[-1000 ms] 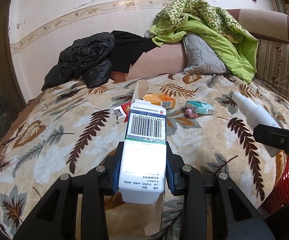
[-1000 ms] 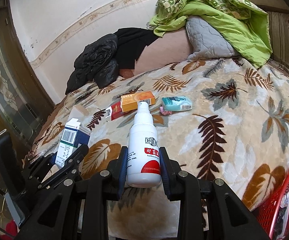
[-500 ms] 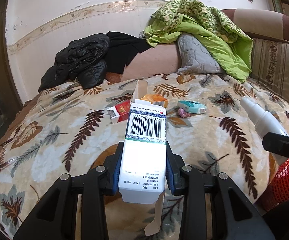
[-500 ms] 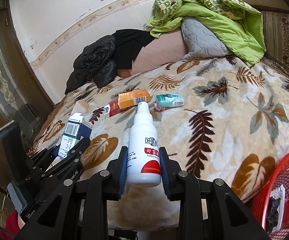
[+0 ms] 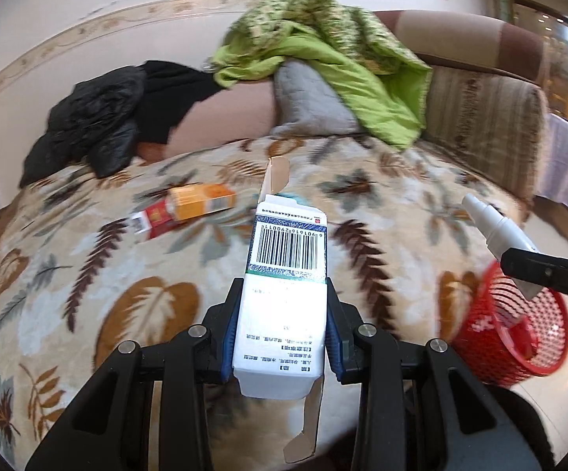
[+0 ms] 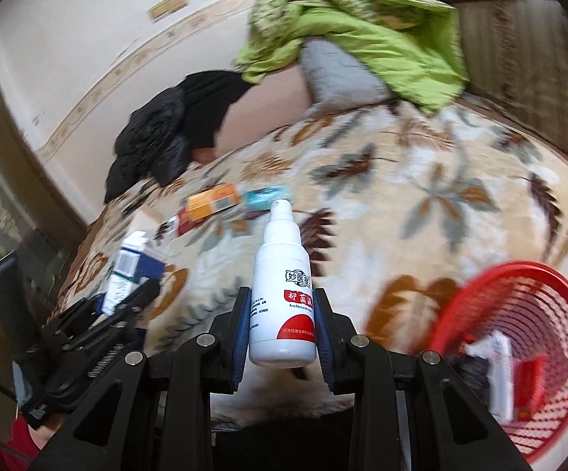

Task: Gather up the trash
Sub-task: 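Carry the white box and spray bottle to the red basket and open both tools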

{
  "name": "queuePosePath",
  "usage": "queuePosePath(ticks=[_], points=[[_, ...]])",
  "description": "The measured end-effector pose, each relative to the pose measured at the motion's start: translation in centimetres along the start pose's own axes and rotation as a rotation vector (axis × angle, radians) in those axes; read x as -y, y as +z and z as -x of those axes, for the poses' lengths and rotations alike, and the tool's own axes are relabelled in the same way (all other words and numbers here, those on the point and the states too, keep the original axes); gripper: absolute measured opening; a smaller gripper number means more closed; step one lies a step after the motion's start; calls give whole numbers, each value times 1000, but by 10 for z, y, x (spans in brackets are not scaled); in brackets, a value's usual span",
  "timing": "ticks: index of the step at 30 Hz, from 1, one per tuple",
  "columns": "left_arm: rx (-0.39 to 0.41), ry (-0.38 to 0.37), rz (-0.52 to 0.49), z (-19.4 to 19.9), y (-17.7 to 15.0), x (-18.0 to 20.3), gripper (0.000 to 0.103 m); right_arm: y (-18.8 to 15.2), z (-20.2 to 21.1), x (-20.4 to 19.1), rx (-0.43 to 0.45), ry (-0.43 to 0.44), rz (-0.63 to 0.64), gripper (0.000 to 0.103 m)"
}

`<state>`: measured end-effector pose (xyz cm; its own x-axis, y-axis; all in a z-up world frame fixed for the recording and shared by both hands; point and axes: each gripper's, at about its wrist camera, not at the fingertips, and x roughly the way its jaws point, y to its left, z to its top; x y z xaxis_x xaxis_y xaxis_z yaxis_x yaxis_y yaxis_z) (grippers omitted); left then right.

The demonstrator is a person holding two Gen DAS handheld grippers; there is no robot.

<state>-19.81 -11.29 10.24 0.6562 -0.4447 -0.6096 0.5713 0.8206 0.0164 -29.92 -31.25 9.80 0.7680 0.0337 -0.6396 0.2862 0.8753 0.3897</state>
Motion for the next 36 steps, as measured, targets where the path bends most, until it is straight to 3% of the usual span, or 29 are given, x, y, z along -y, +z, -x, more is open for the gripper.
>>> queuePosePath(ticks=[11,21,34,36], points=[[-46,-242,-155,10,24,106,35,-5,71,117,84,-151,-205,32],[-156,-440,-246,-1,33,199,35,-18,103,174,106,-177,-308,32],[-167,-478,-286,-17,41,242,35,-15,98,185,89,-143,-304,33],[-172,-482,-288,-19,41,243,45,-15,95,187,75,-142,-311,34]])
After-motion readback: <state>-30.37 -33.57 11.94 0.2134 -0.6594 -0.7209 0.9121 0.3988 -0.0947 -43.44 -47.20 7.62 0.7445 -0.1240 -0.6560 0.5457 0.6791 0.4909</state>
